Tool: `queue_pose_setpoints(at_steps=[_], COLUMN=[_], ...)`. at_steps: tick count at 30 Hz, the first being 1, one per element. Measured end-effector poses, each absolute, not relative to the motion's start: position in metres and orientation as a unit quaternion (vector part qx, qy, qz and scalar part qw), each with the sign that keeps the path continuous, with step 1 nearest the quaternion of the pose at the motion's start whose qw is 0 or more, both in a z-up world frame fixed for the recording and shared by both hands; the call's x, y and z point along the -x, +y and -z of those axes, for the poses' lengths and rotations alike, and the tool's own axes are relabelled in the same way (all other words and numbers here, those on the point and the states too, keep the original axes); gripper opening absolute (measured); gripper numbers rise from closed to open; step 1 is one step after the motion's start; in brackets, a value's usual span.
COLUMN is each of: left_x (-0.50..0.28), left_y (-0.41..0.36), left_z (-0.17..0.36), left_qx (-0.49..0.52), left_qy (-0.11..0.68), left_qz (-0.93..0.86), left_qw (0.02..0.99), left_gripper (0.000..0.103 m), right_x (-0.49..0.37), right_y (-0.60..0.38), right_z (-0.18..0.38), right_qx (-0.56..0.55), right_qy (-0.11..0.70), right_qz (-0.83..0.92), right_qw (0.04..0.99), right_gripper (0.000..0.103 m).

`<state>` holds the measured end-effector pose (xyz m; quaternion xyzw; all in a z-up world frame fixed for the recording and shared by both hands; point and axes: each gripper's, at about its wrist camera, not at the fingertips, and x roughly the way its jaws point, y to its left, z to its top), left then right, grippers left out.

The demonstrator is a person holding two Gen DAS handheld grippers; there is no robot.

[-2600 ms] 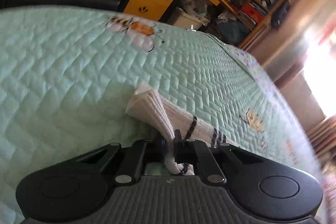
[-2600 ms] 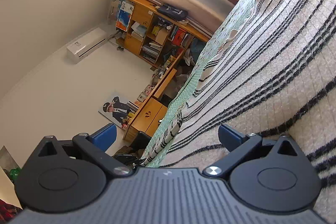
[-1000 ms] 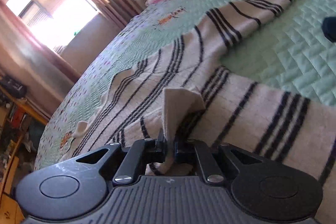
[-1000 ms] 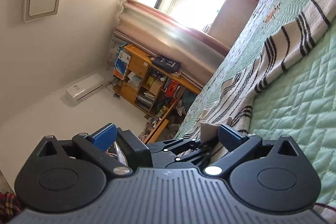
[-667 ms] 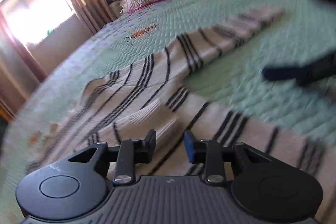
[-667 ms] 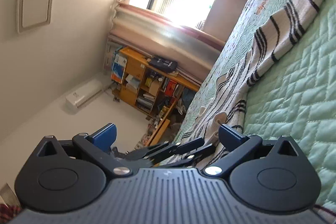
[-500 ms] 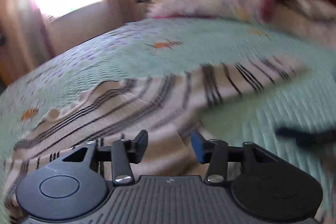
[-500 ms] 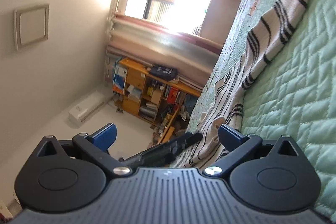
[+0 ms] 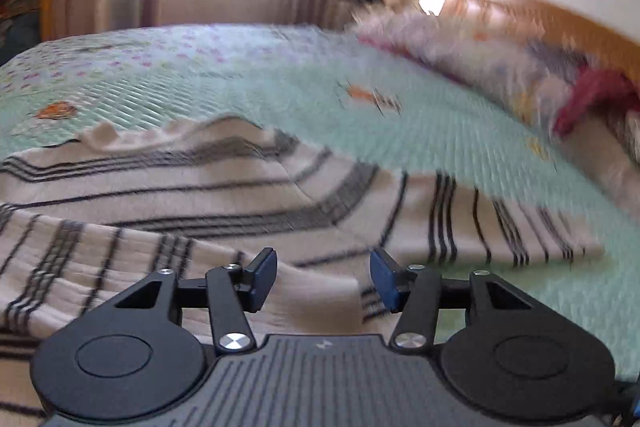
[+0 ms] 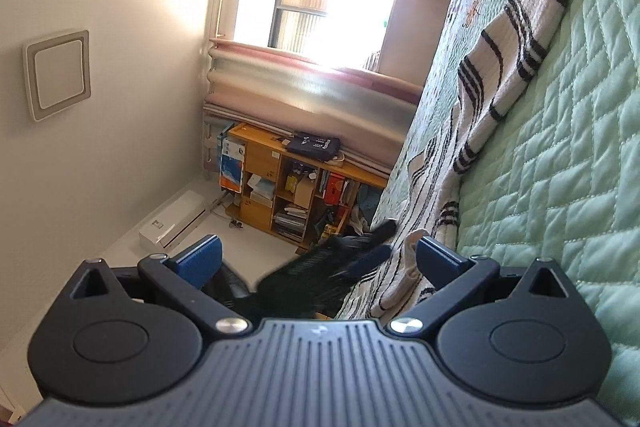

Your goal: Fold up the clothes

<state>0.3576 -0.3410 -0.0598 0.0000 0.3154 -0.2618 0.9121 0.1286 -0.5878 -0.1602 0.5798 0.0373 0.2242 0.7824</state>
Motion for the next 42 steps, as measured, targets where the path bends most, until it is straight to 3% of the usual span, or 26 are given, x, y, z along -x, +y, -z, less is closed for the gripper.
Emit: queue_pose_setpoints(at_steps=[3,6,10,13,17,21,26,29,30,31,32,33,34,36,37,38,39,42], left_x=[-0.37,-0.356,-0.339,-0.343,-0.347,-0.34,-0.355,-0.385,-0.396,-0.404,-0.409,-0.409,-0.403,-0.389,-0.381,-0.374,-0.37,-0.368], left_y=[-0.353,-0.372,-0.368,-0.352,-0.339,-0.309,-0.215,-0.144,-0.125,-0.112,-0.1,-0.089,-0.082,-0.073,-0.071,-0.072,-0.076,-0.086], left_z=[0.083,0.085,0.068,0.072,0.087,0.065,0.038,0.056,0.067,0.079,0.089,0.092,0.088,0.077,0.071,0.067,0.065,0.074], left_qx=[-0.054,-0.117,-0.086,-0.051,-0.053,0.0,0.106,0.225,0.248,0.256,0.261,0.27,0.288,0.317,0.325,0.327,0.322,0.321], left_qy=[0.379,0.361,0.328,0.346,0.364,0.311,0.232,0.27,0.298,0.326,0.348,0.349,0.332,0.298,0.283,0.274,0.278,0.316], left_qz=[0.24,0.239,0.256,0.244,0.247,0.245,0.136,0.09,0.071,0.052,0.036,0.03,0.037,0.054,0.062,0.066,0.063,0.07], left_qw=[0.892,0.894,0.905,0.904,0.896,0.918,0.957,0.932,0.919,0.909,0.9,0.897,0.897,0.899,0.9,0.902,0.903,0.89], left_gripper=[0.06,0.071,0.067,0.084,0.085,0.082,0.08,0.08,0.077,0.062,0.016,0.01,0.014,0.043,0.052,0.072,0.078,0.078], right_x=[-0.129,-0.128,-0.129,-0.129,-0.13,-0.131,-0.131,-0.132,-0.132,-0.132,-0.133,-0.133,-0.133,-0.133,-0.134,-0.134,-0.134,-0.133], right_y=[-0.587,-0.587,-0.586,-0.586,-0.586,-0.586,-0.584,-0.583,-0.582,-0.582,-0.582,-0.583,-0.582,-0.582,-0.583,-0.583,-0.583,-0.583], right_z=[0.16,0.162,0.161,0.161,0.161,0.161,0.162,0.161,0.161,0.16,0.161,0.161,0.159,0.159,0.161,0.161,0.161,0.161], right_qx=[-0.578,-0.579,-0.579,-0.578,-0.576,-0.577,-0.574,-0.568,-0.567,-0.566,-0.566,-0.567,-0.567,-0.567,-0.567,-0.567,-0.567,-0.568], right_qy=[0.038,0.037,0.038,0.038,0.039,0.038,0.038,0.041,0.041,0.041,0.041,0.04,0.04,0.039,0.039,0.039,0.039,0.039], right_qz=[-0.224,-0.224,-0.226,-0.227,-0.228,-0.23,-0.23,-0.229,-0.229,-0.229,-0.229,-0.23,-0.23,-0.231,-0.231,-0.231,-0.232,-0.232], right_qw=[0.784,0.783,0.783,0.783,0.784,0.783,0.785,0.79,0.791,0.791,0.791,0.79,0.79,0.79,0.79,0.79,0.789,0.789], right_gripper=[0.103,0.103,0.103,0.103,0.103,0.103,0.102,0.103,0.103,0.103,0.103,0.102,0.102,0.102,0.102,0.102,0.102,0.102])
